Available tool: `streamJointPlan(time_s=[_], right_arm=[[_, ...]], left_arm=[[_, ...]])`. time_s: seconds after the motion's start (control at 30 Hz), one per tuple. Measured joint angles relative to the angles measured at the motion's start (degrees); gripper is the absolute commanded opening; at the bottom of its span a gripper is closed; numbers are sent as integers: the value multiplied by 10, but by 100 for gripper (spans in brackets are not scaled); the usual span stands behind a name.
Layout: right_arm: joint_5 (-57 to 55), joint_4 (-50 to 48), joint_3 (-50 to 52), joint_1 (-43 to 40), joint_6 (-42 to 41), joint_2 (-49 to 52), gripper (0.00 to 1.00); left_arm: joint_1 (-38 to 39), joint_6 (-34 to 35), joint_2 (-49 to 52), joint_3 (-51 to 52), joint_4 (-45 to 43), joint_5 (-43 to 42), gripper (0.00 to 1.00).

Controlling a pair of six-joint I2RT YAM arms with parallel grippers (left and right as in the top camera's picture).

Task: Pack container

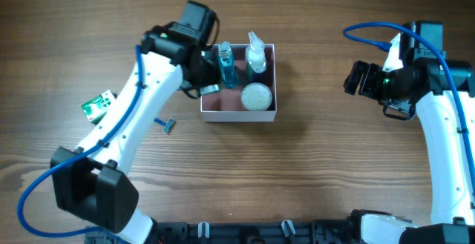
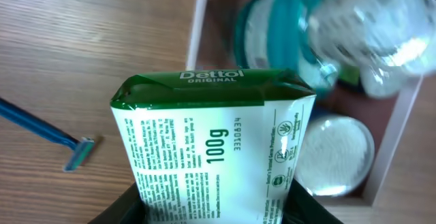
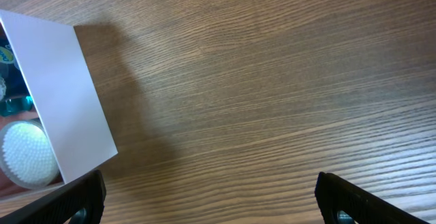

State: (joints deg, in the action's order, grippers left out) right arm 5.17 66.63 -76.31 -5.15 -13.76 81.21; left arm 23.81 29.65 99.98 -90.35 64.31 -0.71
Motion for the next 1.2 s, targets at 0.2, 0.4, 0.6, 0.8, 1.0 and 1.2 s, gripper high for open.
streamJointPlan(time_s=[0.2,0.4,0.6,0.8,1.0,1.2], right_arm=[[0,0,0,0,0,0,100],[0,1,0,0,0,0,100],[0,1,0,0,0,0,100],[0,1,0,0,0,0,100],[0,1,0,0,3,0,100],[0,1,0,0,7,0,100]], left_arm=[[20,0,19,0,-1,0,14],[20,0,56,0,-5,0,34],[20,-2,80,0,-5,0,70],[20,-7,80,1,-4,0,83],[19,-7,80,1,0,2,78],[-11,-3,58,1,29,31,82]])
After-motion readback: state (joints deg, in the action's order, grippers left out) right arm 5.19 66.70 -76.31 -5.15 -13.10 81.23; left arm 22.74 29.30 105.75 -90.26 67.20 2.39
